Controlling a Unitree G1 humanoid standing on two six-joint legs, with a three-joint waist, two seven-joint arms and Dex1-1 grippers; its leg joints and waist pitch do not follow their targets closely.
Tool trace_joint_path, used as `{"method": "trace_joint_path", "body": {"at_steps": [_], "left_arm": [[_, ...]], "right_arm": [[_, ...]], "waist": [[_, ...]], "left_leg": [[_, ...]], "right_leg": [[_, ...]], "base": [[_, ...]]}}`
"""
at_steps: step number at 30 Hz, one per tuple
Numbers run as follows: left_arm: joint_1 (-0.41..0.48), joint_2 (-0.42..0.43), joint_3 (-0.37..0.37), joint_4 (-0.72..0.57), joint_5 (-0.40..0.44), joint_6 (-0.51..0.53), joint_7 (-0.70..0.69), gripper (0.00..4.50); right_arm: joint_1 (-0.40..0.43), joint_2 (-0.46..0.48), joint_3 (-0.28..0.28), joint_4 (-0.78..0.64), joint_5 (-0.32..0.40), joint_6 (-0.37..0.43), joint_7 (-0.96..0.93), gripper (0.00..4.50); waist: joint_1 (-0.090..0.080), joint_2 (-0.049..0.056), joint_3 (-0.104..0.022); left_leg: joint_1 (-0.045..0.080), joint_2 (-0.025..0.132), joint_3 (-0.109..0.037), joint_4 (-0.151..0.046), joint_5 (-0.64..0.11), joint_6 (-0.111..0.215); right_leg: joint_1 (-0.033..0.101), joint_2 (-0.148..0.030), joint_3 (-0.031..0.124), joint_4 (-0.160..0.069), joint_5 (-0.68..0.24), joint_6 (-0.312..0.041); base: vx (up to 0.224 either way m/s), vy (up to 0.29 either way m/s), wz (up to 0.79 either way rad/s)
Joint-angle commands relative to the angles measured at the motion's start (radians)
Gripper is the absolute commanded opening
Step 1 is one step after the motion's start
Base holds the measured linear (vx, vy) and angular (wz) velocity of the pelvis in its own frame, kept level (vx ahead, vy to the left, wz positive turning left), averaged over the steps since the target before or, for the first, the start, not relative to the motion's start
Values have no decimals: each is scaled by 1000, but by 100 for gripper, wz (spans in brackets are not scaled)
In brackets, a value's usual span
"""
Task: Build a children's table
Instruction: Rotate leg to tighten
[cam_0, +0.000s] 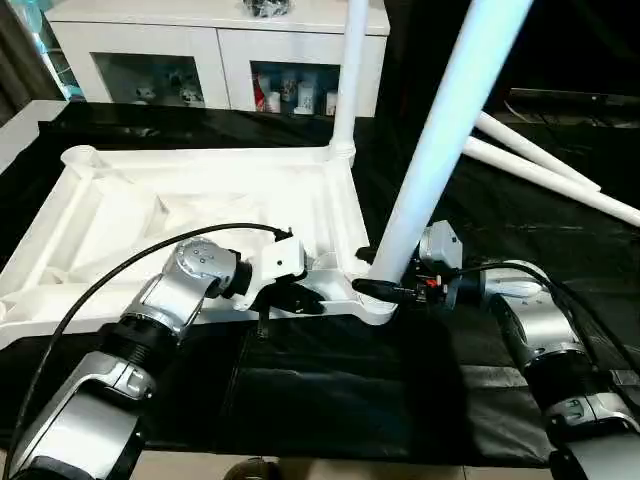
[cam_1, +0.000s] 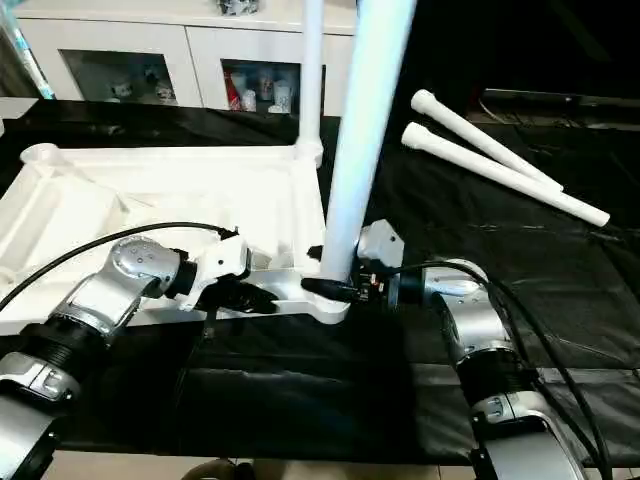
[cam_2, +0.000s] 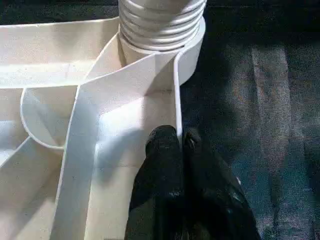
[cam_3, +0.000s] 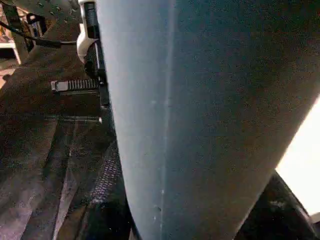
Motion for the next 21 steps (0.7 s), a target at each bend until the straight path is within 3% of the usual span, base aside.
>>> {"method": "trace_joint_path", "body": {"at_steps": [1, 7, 9, 10, 11, 12, 14, 15, 16, 17, 18, 21], "left_arm": [[-32, -23, -5, -15, -5, -27, -12, 0], [-58, -61, 62, 31, -24, 34, 109, 0], [-76, -85, 98, 54, -31, 67, 189, 0], [-99, -119, 141, 79, -36, 105, 306, 0], [-99, -122, 143, 79, -36, 109, 313, 0], [-106, -152, 168, 69, -37, 166, 396, 0], [-106, -174, 181, 51, -40, 207, 435, 0], [-107, -213, 205, 20, -45, 276, 507, 0], [-108, -240, 220, 2, -48, 308, 553, 0], [-110, -260, 230, -10, -50, 333, 583, 0], [-110, -287, 237, -31, -53, 361, 608, 0], [-105, -348, 234, -87, -40, 419, 666, 0]], "right_arm": [[57, 20, 87, 60, -57, 66, 31, 193], [73, 46, 53, 42, -54, 96, -79, 193], [75, 61, 31, 41, -47, 112, -134, 193], [62, 80, 10, 63, -73, 136, -254, 193], [61, 82, 9, 65, -75, 136, -262, 193], [42, 106, -8, 90, -105, 148, -385, 193], [24, 129, -28, 110, -111, 163, -474, 193], [-7, 168, -61, 144, -115, 192, -623, 193], [-26, 191, -76, 167, -112, 213, -690, 193], [-40, 207, -81, 184, -113, 225, -734, 193], [-58, 224, -78, 207, -120, 228, -773, 193], [-113, 268, -77, 266, -137, 241, -859, 193]], "waist": [[-4, 11, -51], [-3, 16, -50], [-5, 12, -43], [-6, 7, -44], [-6, 9, -42], [-8, 10, -43], [-16, 10, -46], [-17, 8, -49], [-30, 8, -51], [-30, 9, -52], [-31, 12, -54], [-31, 8, -62]], "left_leg": [[43, 97, -44, -94, -306, -1], [47, 97, -45, -99, -348, -25], [55, 96, -46, -101, -415, -56], [57, 97, -49, -101, -427, -66], [56, 96, -51, -101, -432, -73], [51, 96, -56, -104, -438, -83], [42, 95, -62, -112, -419, -98], [40, 94, -62, -112, -413, -96], [43, 94, -58, -113, -403, -107], [43, 91, -57, -111, -404, -102], [44, 89, -54, -105, -391, -88], [36, 88, -48, -96, -282, -37]], "right_leg": [[11, -89, 43, -75, -42, -301], [8, -92, 45, -81, -86, -293], [-1, -97, 50, -92, -196, -282], [-2, -101, 51, -97, -259, -266], [-5, -102, 52, -100, -287, -257], [-2, -104, 50, -100, -328, -237], [1, -98, 44, -95, -319, -215], [3, -98, 43, -96, -306, -209], [-2, -94, 43, -91, -244, -223], [-3, -95, 43, -94, -239, -224], [-3, -98, 44, -98, -228, -226], [9, -96, 42, -92, -111, -239]], "base": [[0, 0, 0], [0, 0, 0], [0, 0, 0], [0, 0, 0], [0, 0, 0], [0, 0, 0], [0, 0, 0], [0, 0, 0], [0, 0, 0], [0, 0, 0], [0, 0, 0], [0, 0, 0]]}}
